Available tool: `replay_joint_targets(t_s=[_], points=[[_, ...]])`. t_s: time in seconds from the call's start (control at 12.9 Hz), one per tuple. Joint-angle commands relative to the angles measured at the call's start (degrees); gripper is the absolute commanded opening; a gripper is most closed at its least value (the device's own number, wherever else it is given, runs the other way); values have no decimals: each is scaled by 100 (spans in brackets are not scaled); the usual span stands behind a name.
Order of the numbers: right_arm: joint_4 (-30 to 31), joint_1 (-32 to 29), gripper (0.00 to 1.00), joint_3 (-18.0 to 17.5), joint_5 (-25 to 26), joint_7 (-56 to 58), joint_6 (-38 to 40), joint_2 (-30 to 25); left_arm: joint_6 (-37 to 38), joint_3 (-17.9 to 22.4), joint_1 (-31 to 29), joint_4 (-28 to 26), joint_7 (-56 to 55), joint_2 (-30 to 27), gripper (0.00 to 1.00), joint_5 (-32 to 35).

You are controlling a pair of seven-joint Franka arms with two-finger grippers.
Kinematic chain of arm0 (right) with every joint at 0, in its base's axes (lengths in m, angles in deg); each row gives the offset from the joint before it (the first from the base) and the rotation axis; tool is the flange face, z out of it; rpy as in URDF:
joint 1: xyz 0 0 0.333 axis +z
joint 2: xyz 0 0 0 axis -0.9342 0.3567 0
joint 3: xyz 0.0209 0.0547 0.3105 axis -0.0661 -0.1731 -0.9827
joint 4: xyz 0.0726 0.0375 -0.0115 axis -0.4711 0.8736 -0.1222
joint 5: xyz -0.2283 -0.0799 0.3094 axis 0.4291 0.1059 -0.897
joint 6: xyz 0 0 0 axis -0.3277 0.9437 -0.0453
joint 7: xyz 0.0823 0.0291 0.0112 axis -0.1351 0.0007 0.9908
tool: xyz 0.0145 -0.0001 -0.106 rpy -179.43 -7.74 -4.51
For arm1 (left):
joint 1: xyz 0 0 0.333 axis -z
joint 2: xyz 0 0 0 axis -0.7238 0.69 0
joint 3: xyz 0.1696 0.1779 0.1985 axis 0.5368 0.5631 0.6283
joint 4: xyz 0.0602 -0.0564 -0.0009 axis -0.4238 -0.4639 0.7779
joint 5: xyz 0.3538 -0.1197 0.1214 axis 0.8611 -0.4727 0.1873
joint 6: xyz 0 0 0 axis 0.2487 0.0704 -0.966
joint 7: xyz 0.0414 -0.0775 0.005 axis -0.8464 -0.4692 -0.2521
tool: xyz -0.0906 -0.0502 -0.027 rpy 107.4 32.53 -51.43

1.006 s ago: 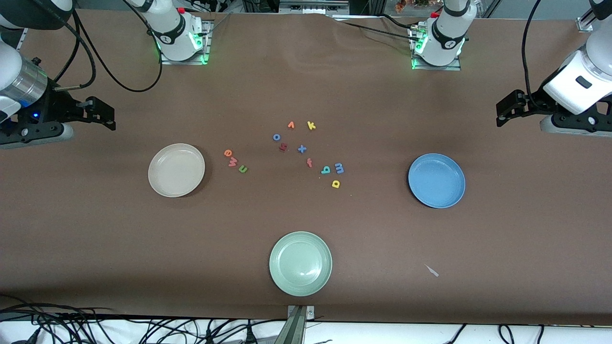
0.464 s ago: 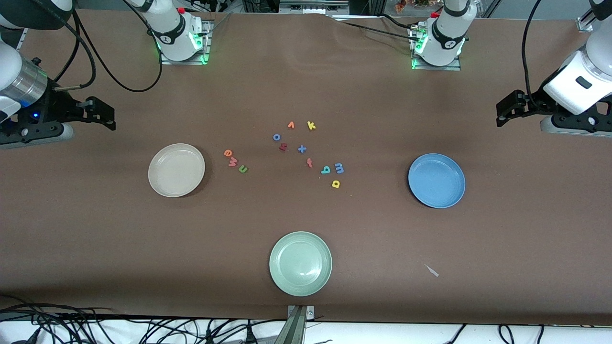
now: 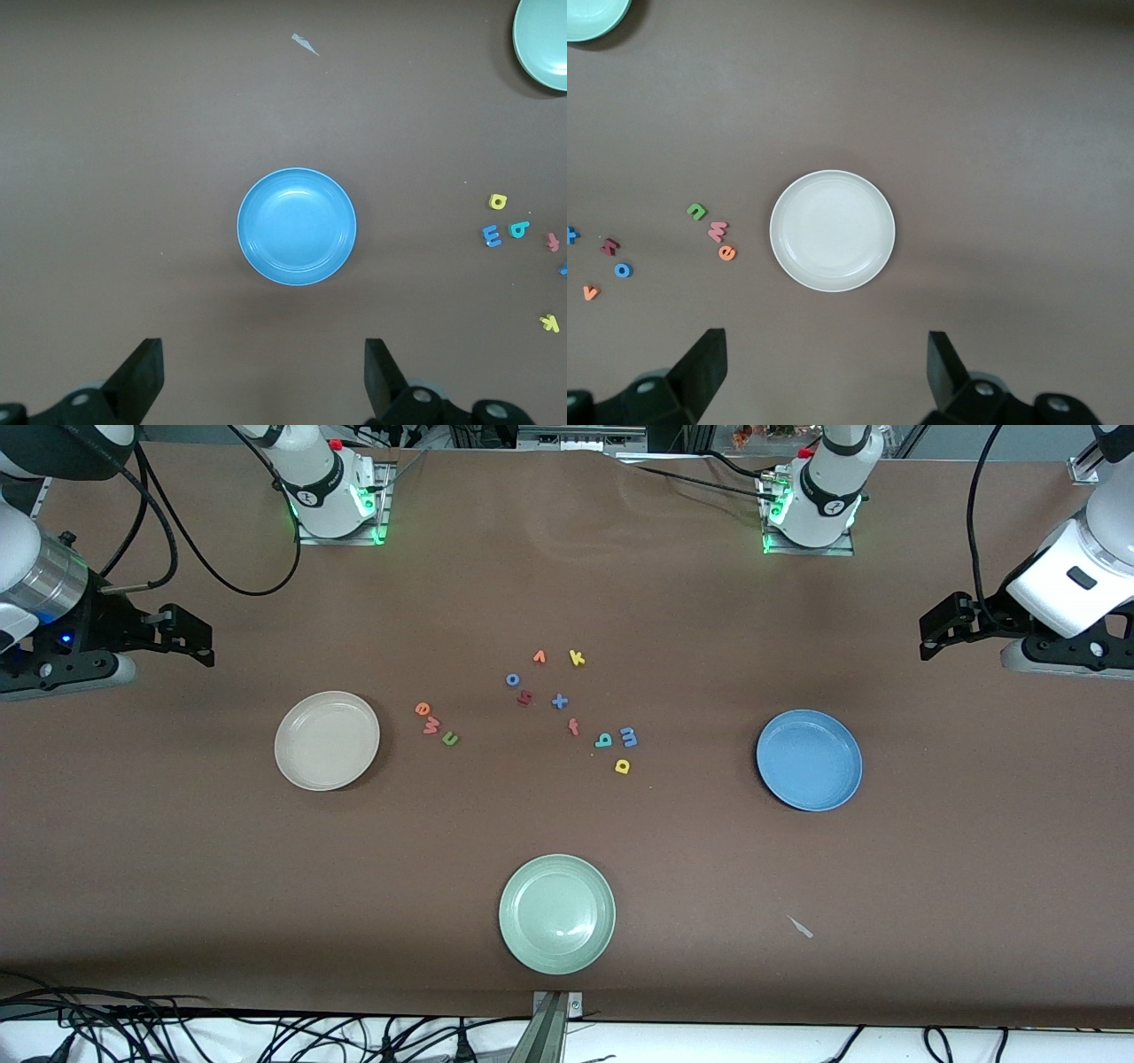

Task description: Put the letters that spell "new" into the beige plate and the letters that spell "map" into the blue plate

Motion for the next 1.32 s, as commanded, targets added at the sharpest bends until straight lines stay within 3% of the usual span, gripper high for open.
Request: replay_joint_targets(t_s=[0.0, 1.24], points=[[-57, -2, 100, -8, 25, -77, 19, -12, 124, -5, -27, 181, -27, 71, 100, -78], [-49, -11, 100, 10, 16, -86, 28, -4, 124, -5, -133, 181, -27, 71, 100, -95]])
